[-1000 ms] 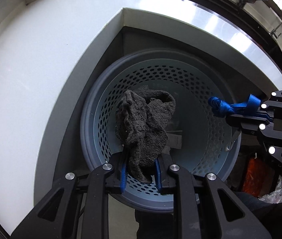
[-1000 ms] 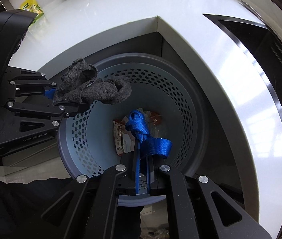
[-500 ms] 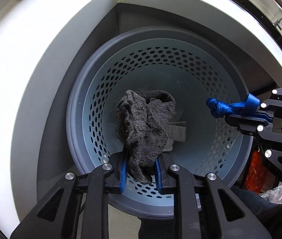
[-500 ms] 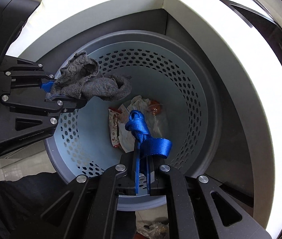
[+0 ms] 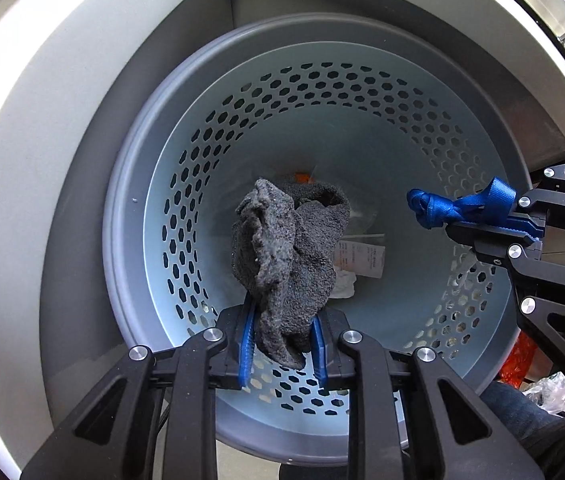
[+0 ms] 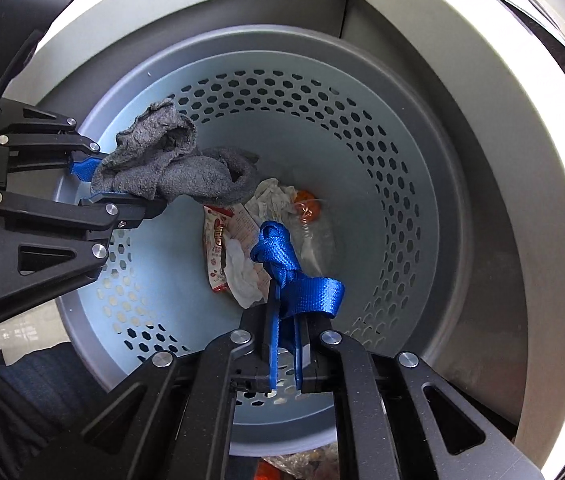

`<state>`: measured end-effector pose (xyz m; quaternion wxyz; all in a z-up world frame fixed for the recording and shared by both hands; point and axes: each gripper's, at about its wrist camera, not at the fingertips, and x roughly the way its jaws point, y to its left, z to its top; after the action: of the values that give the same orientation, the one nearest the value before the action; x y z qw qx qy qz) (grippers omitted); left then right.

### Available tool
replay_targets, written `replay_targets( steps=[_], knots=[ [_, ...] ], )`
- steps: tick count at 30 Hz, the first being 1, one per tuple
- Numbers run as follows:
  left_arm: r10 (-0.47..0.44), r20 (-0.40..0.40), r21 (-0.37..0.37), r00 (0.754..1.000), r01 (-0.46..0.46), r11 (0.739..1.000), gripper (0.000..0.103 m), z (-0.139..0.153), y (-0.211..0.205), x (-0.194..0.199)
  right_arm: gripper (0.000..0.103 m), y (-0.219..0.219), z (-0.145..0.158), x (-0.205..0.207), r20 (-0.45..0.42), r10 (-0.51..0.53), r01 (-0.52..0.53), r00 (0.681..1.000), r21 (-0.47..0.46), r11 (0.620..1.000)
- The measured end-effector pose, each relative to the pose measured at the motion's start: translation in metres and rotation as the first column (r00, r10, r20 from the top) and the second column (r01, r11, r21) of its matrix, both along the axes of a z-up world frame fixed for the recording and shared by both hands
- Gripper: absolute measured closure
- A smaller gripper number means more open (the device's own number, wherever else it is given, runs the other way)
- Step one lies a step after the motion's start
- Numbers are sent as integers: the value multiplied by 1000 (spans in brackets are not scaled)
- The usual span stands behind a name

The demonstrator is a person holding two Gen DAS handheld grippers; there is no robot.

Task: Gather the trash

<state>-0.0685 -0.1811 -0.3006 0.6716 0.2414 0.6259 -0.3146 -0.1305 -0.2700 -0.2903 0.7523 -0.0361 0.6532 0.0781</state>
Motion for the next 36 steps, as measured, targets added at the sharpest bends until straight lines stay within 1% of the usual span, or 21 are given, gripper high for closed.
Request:
replay_targets(
  steps=[2,3,4,5,6,7,8,10,11,15,18,24,27,30,33,36],
  knots=[
    [1,0,-4,1000,-1,1000,76,-1,4,-2,95,-2,-1,1,-2,-2,2,1000,-3,1000],
    [1,-1,-7,1000,-1,1000,75,3,3,-2,94,-3,0,1,0,-4,4,1000,-7,1000],
    [0,-1,-10,1000,0,1000,67,8,5,-3,87,-4,0,1,-2,-5,5,1000,-11,1000],
    [-2,2,-14,1000,2,1000,57,9,5,-4,74,-5,0,1,-4,-9,9,1000,-11,1000],
    [-1,10,-18,1000,2,1000,51,11,7,-1,67,-5,1,1,4,-14,14,1000,-18,1000],
    [0,19,-23,1000,0,1000,44,14,7,-1,57,-3,-1,2,13,-16,17,1000,-27,999],
    [1,24,-27,1000,-1,1000,40,16,8,-1,53,-3,0,2,13,-17,18,1000,-28,999],
    [4,35,-32,999,-3,999,36,23,9,0,52,-3,4,2,19,-20,21,1000,-24,1000],
    [6,40,-34,999,-4,999,33,26,10,0,47,-5,7,3,17,-18,18,1000,-23,1000],
    [19,54,-45,998,-16,999,32,42,13,3,45,-5,15,2,26,-13,13,1000,-21,1000],
    [34,72,-63,997,-30,998,30,61,19,-1,42,-4,27,-4,48,-12,12,999,-15,1000],
    [74,117,-110,990,-61,992,25,102,27,-6,41,-8,59,-16,100,-27,25,995,19,1000],
    [98,142,-118,985,-81,990,22,121,30,-8,41,-13,75,-21,121,-45,40,992,46,998],
    [133,162,-129,978,-113,985,17,138,35,-9,40,-18,88,-25,140,-66,56,988,73,996],
    [155,179,-151,972,-128,980,9,153,39,-12,40,-24,105,-29,158,-83,68,984,94,993],
    [170,206,-152,964,-140,978,7,172,44,-14,40,-28,122,-32,172,-96,77,980,114,991]
  ],
)
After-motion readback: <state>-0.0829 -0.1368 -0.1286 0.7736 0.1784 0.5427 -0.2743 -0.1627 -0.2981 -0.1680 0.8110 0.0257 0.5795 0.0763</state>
